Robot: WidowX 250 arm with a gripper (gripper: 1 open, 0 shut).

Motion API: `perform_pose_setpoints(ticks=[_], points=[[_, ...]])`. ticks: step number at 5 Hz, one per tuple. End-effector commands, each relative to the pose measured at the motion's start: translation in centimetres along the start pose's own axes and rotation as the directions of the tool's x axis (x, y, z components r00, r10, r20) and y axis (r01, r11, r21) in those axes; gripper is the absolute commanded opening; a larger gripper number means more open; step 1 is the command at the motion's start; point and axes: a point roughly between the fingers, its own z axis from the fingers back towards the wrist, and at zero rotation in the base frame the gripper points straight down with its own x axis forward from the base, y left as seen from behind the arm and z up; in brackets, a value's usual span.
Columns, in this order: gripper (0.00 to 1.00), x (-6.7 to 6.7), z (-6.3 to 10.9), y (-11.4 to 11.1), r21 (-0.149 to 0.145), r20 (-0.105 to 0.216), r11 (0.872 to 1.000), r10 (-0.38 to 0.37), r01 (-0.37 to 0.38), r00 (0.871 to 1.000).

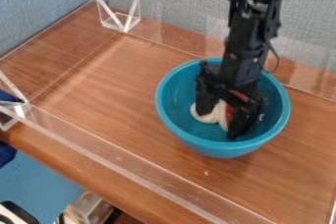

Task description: Remove the mushroom from inside the blue bowl and put it on the table

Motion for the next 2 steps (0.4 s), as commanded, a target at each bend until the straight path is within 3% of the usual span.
perform_pose_setpoints(ticks=[1, 2], points=[[0.00, 1.11, 0.57, 0.58, -0.003, 0.047, 1.000, -0.004, 0.004, 0.999], [0.00, 1.28, -0.27, 1.24, -0.020, 0.051, 1.000, 0.004, -0.003, 0.999]])
